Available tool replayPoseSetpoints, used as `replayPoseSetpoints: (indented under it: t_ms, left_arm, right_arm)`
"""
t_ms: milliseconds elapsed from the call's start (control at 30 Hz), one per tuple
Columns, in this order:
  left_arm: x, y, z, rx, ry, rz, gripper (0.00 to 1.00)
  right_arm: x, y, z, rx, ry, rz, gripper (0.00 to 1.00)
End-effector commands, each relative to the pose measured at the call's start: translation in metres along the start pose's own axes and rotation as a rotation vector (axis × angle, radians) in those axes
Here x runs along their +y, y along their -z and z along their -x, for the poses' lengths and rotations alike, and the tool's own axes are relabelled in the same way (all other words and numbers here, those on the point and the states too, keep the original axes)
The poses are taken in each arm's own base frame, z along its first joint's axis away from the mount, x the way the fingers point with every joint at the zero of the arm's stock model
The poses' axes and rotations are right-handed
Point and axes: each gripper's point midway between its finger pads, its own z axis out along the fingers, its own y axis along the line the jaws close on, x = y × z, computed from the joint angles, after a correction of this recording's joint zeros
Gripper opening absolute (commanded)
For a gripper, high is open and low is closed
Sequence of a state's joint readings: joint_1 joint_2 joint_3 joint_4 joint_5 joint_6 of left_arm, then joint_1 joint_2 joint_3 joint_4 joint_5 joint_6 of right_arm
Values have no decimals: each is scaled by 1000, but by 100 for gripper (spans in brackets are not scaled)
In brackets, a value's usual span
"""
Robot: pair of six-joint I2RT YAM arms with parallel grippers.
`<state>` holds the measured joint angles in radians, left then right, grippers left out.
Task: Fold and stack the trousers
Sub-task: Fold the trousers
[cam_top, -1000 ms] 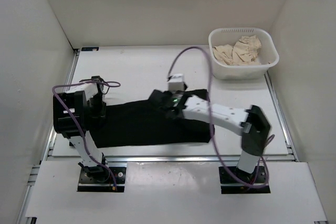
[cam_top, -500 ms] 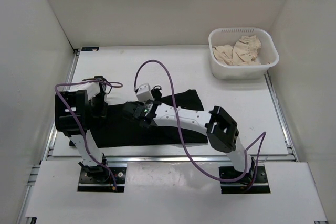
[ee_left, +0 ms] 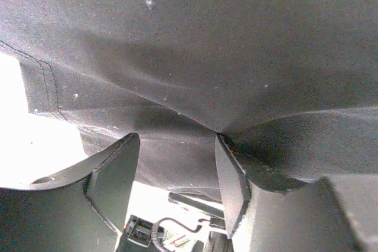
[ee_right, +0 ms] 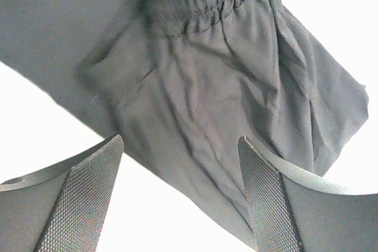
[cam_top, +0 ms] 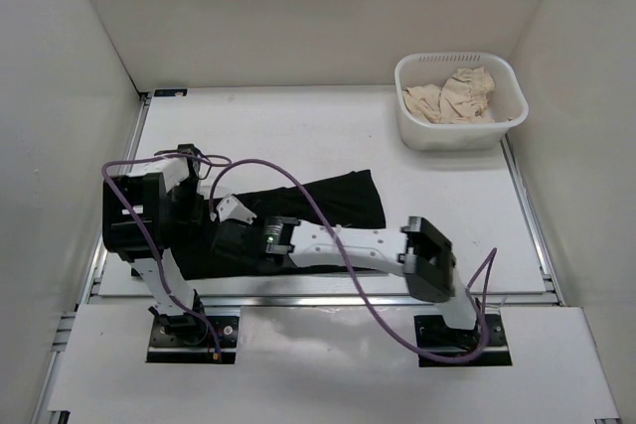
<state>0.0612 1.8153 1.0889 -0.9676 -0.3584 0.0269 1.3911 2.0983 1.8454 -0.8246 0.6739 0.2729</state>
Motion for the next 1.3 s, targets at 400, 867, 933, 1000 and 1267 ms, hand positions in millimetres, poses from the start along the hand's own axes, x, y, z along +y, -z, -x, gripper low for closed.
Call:
replayPoseSetpoints:
  t_ms: [400,867,933,1000,1267]
  left_arm:
    - [13,44,32,-154,86,-20,76]
    - [13,20,9,-63,94,-29,78]
    - [13,20,9,-63,94,-29,78]
    - [13,20,9,-63,94,-29,78]
    - [13,17,8,-52,99,-39,78]
  right_arm:
    - [-64,15,-11,-106,-206,116,50]
    - [-3,-68,31,-97,-58,199,67]
    - [3,-74,33,-92,-55,208,67]
    - [-2,-83,32,-81,-90,179,62]
    - [0,-100,33,-54,-141,200,31]
